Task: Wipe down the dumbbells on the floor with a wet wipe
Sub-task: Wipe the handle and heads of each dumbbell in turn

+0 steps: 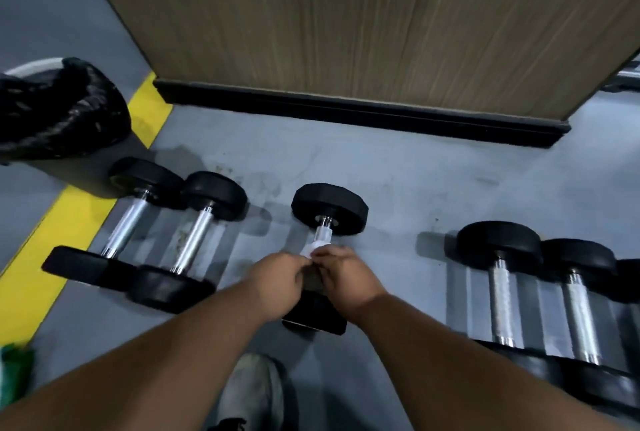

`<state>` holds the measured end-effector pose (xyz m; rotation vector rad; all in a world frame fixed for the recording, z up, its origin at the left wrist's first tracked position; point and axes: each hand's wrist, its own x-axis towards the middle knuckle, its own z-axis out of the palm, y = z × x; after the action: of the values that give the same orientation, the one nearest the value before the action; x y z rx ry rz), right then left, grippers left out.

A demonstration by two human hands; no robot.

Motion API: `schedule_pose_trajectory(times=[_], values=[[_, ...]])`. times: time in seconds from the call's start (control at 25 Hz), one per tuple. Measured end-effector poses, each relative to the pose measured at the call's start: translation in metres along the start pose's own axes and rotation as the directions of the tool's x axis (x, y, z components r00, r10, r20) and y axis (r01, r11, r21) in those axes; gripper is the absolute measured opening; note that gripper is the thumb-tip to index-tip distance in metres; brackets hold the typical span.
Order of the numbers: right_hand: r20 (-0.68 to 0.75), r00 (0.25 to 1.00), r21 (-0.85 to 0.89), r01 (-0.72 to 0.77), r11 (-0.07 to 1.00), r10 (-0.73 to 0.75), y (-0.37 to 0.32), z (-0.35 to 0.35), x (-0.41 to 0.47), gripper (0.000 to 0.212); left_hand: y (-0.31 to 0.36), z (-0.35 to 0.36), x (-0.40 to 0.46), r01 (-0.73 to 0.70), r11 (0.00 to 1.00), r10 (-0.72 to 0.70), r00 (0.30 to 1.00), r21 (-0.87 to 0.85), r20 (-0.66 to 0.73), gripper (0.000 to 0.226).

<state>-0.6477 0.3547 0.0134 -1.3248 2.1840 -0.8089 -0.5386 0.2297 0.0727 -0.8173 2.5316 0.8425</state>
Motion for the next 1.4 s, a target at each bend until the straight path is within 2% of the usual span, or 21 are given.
schedule_pose_trajectory(times=[0.04, 0.08, 0.16, 0.24, 0.32, 0.4, 0.52, 0.6, 0.72, 0.76, 0.84, 0.92, 1.04, 1.12, 1.24, 1.32, 1.4], values=[[-0.007, 1.0, -0.03, 0.028, 0.999, -0.028, 0.003, 0.001, 0.004, 0.029, 0.0, 0.009, -0.007, 0.093, 0.99, -0.104, 0.989, -0.11, -0.105, 0.038], [0.003, 0.998, -0.06, 0.07, 0.996, -0.07, 0.008, 0.002, 0.007, 0.027, 0.003, 0.019, -0.014, 0.213, 0.953, -0.247, 0.958, -0.215, -0.148, 0.039], [0.027, 0.984, -0.118, 0.175, 0.977, -0.173, 0.011, 0.003, 0.011, 0.021, 0.008, 0.034, -0.016, 0.388, 0.831, -0.462, 0.88, -0.398, -0.107, 0.049], [-0.044, 0.962, -0.184, 0.258, 0.949, -0.27, 0.017, 0.005, 0.02, 0.022, 0.013, 0.034, -0.006, 0.484, 0.651, -0.646, 0.758, -0.584, -0.091, 0.044], [-0.104, 0.934, -0.184, 0.319, 0.93, -0.341, 0.026, 0.009, 0.024, 0.022, 0.02, 0.033, 0.0, 0.535, 0.552, -0.751, 0.652, -0.64, -0.103, 0.035], [-0.107, 0.878, -0.165, 0.447, 0.879, -0.467, 0.03, 0.013, 0.025, 0.02, 0.028, 0.036, -0.002, 0.535, 0.552, -0.782, 0.599, -0.64, -0.173, 0.03], [-0.043, 0.792, -0.165, 0.596, 0.786, -0.609, 0.039, 0.01, 0.035, 0.024, 0.031, 0.042, 0.0, 0.512, 0.559, -0.786, 0.578, -0.652, -0.219, 0.04], [-0.052, 0.785, -0.202, 0.597, 0.776, -0.617, 0.047, 0.006, 0.047, 0.024, 0.031, 0.044, 0.003, 0.518, 0.564, -0.791, 0.563, -0.643, -0.24, 0.042], [-0.155, 0.839, -0.305, 0.462, 0.833, -0.522, 0.063, 0.002, 0.051, 0.021, 0.032, 0.045, 0.002, 0.524, 0.578, -0.79, 0.552, -0.626, -0.267, 0.04], [-0.152, 0.831, -0.307, 0.475, 0.824, -0.536, 0.068, 0.007, 0.043, 0.021, 0.031, 0.047, 0.001, 0.515, 0.583, -0.785, 0.556, -0.629, -0.273, 0.039], [-0.07, 0.775, -0.198, 0.607, 0.77, -0.628, 0.074, 0.017, 0.023, 0.023, 0.029, 0.047, 0.001, 0.505, 0.58, -0.785, 0.556, -0.639, -0.272, 0.039], [-0.014, 0.738, -0.112, 0.669, 0.735, -0.674, 0.073, 0.015, 0.014, 0.025, 0.029, 0.048, 0.002, 0.504, 0.579, -0.789, 0.545, -0.641, -0.284, 0.039], [-0.047, 0.772, -0.151, 0.622, 0.769, -0.634, 0.064, 0.006, 0.032, 0.024, 0.031, 0.048, 0.002, 0.498, 0.572, -0.797, 0.528, -0.652, -0.295, 0.037], [-0.08, 0.83, -0.173, 0.534, 0.827, -0.553, 0.058, 0.005, 0.051, 0.027, 0.03, 0.048, 0.003, 0.494, 0.565, -0.802, 0.516, -0.661, -0.301, 0.036], [-0.137, 0.905, -0.073, 0.397, 0.915, -0.404, 0.051, 0.015, 0.051, 0.03, 0.03, 0.05, 0.003, 0.468, 0.58, -0.791, 0.52, -0.667, -0.323, 0.03], [-0.1, 0.889, -0.037, 0.445, 0.895, -0.446, 0.055, 0.02, 0.033, 0.023, 0.028, 0.052, 0.003, 0.443, 0.599, -0.775, 0.529, -0.667, -0.346, 0.025], [-0.027, 0.827, -0.002, 0.561, 0.828, -0.561, 0.063, 0.019, 0.02, 0.02, 0.025, 0.056, 0.004, 0.42, 0.632, -0.751, 0.539, -0.651, -0.382, 0.022]])
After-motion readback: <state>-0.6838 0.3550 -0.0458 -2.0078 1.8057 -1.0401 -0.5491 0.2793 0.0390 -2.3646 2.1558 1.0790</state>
